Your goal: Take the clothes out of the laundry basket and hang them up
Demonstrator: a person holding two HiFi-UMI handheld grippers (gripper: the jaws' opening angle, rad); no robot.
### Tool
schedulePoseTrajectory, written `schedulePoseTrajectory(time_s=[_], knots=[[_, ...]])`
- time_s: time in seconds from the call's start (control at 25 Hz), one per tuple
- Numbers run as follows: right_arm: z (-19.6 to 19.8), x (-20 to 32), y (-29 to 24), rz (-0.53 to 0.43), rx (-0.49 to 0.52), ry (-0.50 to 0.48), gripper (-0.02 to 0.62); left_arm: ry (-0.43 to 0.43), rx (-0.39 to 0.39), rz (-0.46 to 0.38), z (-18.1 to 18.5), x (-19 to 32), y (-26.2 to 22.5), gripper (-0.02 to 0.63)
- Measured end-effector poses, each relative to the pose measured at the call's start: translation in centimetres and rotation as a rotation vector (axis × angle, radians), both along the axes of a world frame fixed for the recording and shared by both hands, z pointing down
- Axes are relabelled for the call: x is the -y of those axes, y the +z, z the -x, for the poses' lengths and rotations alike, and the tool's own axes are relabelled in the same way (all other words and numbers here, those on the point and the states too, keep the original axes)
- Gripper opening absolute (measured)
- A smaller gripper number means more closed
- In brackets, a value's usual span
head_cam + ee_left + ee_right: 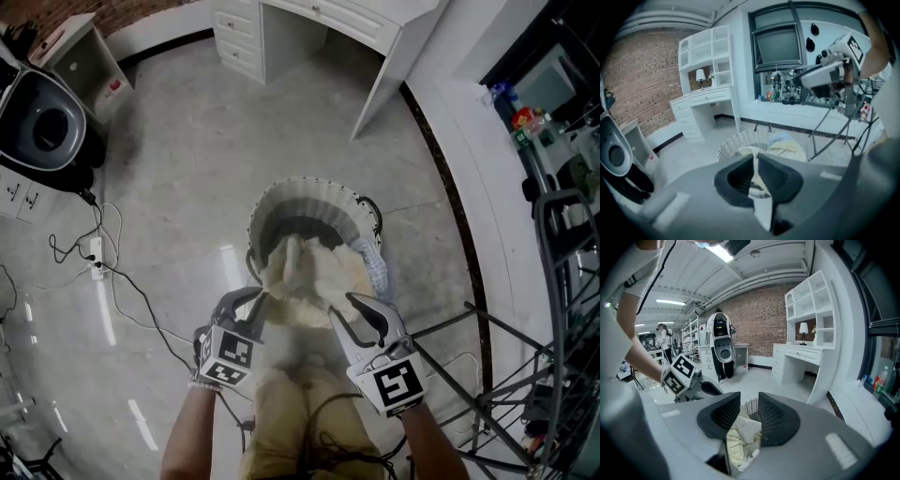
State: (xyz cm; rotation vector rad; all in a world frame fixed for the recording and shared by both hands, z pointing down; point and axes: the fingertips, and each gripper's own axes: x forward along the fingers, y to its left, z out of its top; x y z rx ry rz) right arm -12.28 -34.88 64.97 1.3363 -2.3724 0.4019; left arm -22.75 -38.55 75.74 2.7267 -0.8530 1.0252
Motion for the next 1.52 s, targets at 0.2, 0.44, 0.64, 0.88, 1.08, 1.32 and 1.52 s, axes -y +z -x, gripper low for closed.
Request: schedulePoseTrajectory(time_s=[0.2,0.44,0.64,0.88,1.08,1.32,1.52], knots=[[-0.4,-0.3,-5.8,-0.019,-0.009,0.012,0.106,0.077,-0.001,-0.048,-2.1,-0.1,-7.7,0.02],[-0.7,-1.1,-12.2,-0.078,-0.063,-0.014,0.106,0.155,-0.013,-0.107,-4.3,-0.8,-16.3,0.02],[-1.4,-1.1,-16.7,-0.158,-0.099,-0.017,0.106,0.217,-0.035,-0.216,-6.3,-0.7,-22.9,0.02],[-0.8,-1.1,-21.7,-0.22,-0.119,-0.027,0.106,0.284,-0.027,-0.319,-7.7,-0.6,-29.6,0.02],[0.5,-1.1,-24.5,-0.249,-0.134,-0.062,0.117,0.336,-0.027,-0.397,-8.9,-1.2,-34.6,0.02],[1.2,0.0,-26.8,-0.294,-0.15,-0.078,0.117,0.386,-0.029,-0.47,-9.7,-1.8,-38.8,0.021],[1.4,0.3,-27.9,-0.302,-0.135,-0.064,0.117,0.433,-0.02,-0.506,-10.3,-2.6,-40.6,0.021]])
